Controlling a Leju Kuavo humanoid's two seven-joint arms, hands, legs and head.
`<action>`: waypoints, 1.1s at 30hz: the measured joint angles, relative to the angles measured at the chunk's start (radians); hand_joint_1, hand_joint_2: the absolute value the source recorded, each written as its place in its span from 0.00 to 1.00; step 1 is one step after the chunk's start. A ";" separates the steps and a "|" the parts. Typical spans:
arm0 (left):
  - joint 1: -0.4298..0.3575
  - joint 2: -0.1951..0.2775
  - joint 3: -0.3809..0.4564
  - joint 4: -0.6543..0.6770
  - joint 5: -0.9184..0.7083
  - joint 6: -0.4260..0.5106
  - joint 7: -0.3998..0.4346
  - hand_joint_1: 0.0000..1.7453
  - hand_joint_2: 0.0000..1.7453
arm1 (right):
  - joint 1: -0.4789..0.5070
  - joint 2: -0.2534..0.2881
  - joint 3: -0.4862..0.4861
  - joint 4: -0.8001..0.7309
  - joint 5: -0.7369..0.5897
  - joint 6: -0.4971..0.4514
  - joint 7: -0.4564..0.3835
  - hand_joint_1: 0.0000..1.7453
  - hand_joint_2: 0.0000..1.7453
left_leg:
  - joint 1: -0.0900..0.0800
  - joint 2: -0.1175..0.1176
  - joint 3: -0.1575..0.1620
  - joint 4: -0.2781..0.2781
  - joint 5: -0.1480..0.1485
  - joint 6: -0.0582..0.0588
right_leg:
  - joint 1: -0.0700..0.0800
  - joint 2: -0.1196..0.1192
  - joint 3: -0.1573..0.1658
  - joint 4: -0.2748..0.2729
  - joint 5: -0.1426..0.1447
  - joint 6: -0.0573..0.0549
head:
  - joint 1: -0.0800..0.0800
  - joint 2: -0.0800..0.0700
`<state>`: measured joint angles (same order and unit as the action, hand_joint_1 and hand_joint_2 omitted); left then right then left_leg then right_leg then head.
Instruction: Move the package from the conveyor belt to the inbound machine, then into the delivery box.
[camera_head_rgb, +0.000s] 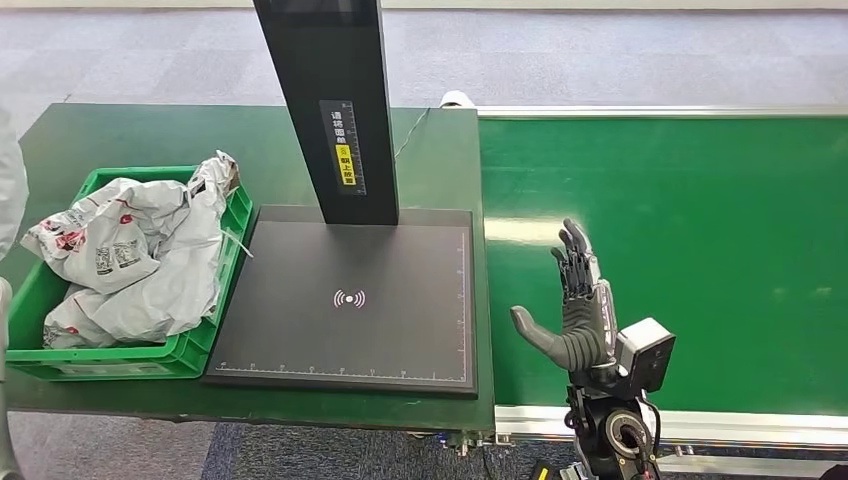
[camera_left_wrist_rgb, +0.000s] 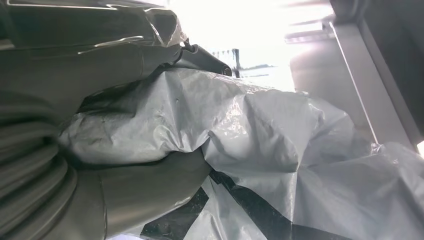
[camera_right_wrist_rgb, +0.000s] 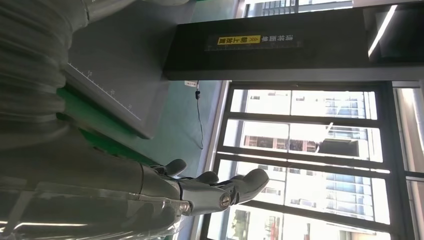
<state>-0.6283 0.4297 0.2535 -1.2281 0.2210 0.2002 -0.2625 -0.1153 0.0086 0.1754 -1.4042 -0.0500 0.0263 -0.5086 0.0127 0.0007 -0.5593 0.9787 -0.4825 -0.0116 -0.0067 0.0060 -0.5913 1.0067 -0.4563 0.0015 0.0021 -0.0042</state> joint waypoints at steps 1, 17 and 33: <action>0.000 0.002 0.004 0.014 -0.006 0.001 -0.001 0.99 1.00 | 0.000 0.000 0.000 0.000 0.000 0.000 0.000 0.00 1.00 | 0.000 0.000 0.000 0.000 0.000 0.000 | 0.000 0.000 0.000 0.000 0.000 0.000 | 0.000 0.000; -0.029 -0.029 -0.196 0.328 -0.370 -0.105 0.045 0.98 1.00 | -0.001 0.007 0.000 0.000 0.009 0.000 0.012 0.00 1.00 | 0.000 0.000 0.001 0.000 0.000 0.000 | 0.000 0.000 0.000 0.000 0.000 0.000 | 0.000 0.000; -0.056 -0.061 -0.374 0.389 -0.612 -0.192 0.121 0.00 1.00 | -0.003 0.008 0.000 0.000 0.012 0.001 0.015 0.00 1.00 | 0.000 -0.001 0.001 0.000 0.000 0.000 | 0.000 -0.001 0.001 0.000 0.000 0.000 | 0.000 0.000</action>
<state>-0.6845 0.3683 -0.1202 -0.8393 -0.3910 0.0078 -0.1417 -0.1183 0.0170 0.1751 -1.4046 -0.0378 0.0270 -0.4940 0.0123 -0.0002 -0.5583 0.9791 -0.4823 -0.0116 -0.0072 0.0053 -0.5898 1.0066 -0.4560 0.0014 0.0022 -0.0042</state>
